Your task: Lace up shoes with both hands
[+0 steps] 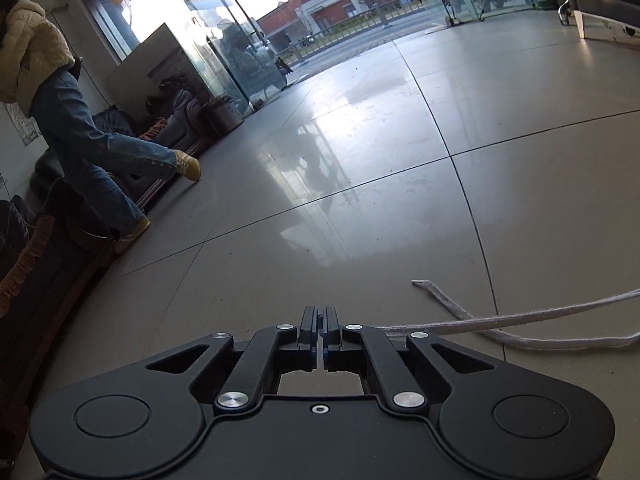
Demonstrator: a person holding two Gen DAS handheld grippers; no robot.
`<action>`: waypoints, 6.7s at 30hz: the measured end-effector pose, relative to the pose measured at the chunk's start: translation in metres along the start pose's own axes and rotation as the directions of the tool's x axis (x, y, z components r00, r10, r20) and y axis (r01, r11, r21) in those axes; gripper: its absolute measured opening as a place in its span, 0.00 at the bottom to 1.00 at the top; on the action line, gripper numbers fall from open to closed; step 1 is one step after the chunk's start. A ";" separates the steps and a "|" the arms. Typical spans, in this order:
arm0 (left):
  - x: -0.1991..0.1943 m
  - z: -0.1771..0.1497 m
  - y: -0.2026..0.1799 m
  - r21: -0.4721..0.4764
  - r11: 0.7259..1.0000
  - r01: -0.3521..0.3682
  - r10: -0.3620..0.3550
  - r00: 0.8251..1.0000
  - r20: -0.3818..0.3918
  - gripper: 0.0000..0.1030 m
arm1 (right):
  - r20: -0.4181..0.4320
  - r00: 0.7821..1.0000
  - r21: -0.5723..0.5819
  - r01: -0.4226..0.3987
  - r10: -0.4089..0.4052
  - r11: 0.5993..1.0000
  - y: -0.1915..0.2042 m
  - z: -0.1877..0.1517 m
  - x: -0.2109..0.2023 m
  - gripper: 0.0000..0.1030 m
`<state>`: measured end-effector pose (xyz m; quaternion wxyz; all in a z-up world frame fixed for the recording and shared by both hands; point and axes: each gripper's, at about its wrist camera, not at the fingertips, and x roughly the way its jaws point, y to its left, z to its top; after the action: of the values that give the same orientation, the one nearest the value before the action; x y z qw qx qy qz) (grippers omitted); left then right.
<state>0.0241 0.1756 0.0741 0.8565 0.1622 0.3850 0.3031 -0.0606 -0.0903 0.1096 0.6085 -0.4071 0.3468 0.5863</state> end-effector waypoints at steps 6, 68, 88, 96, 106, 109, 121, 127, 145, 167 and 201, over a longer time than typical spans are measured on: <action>0.010 -0.014 -0.003 0.017 1.000 -0.011 0.012 0.998 -0.069 0.00 | 0.001 1.000 0.003 0.002 -0.002 1.000 -0.001 -0.001 0.000 0.10; 0.124 -0.008 0.010 -0.518 0.836 0.183 -0.386 0.866 -0.318 0.27 | 0.054 0.997 0.203 0.040 -0.052 0.978 -0.048 0.027 0.004 0.10; 0.014 0.010 0.022 -0.403 0.722 0.563 -0.563 0.816 0.133 0.00 | 0.059 0.996 0.199 0.056 -0.069 0.978 -0.046 0.021 0.001 0.17; -0.041 0.052 -0.040 -0.100 0.435 0.895 -0.853 0.445 0.273 0.00 | 0.059 0.995 0.205 0.062 -0.076 0.977 -0.044 0.019 -0.004 0.17; -0.026 0.022 -0.183 0.289 0.428 0.856 -0.891 0.454 -0.024 0.01 | 0.073 0.994 0.205 0.060 -0.076 0.977 -0.028 0.005 -0.013 0.24; -0.032 0.016 -0.190 0.372 0.438 0.818 -0.878 0.478 -0.020 0.03 | 0.079 0.994 0.208 0.055 -0.073 0.977 -0.025 0.002 -0.014 0.24; -0.039 0.021 -0.200 0.484 0.431 0.762 -0.847 0.526 -0.074 0.20 | 0.087 0.995 0.216 0.032 -0.052 0.976 -0.022 -0.008 -0.017 0.25; -0.049 0.022 -0.196 0.521 0.410 0.748 -0.846 0.526 -0.090 0.20 | 0.084 0.995 0.210 0.029 -0.048 0.977 -0.019 -0.009 -0.018 0.25; -0.044 0.035 -0.192 0.434 0.382 0.816 -0.876 0.469 -0.110 0.00 | 0.080 0.996 0.219 0.023 -0.041 0.975 -0.010 -0.014 -0.020 0.27; -0.044 0.013 -0.176 0.330 0.390 0.860 -0.886 0.448 -0.122 0.00 | 0.037 0.986 0.313 0.142 -0.162 0.939 -0.023 -0.012 -0.029 0.11; -0.054 -0.001 -0.186 0.457 0.319 0.830 -0.895 0.422 -0.142 0.00 | 0.040 0.992 0.489 0.081 -0.116 0.868 -0.096 -0.015 -0.038 0.11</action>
<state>0.0686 -0.0009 0.0081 0.8426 0.1502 0.4111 -0.3138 0.0328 -0.1186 0.1461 0.7319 -0.2378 0.4409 0.4620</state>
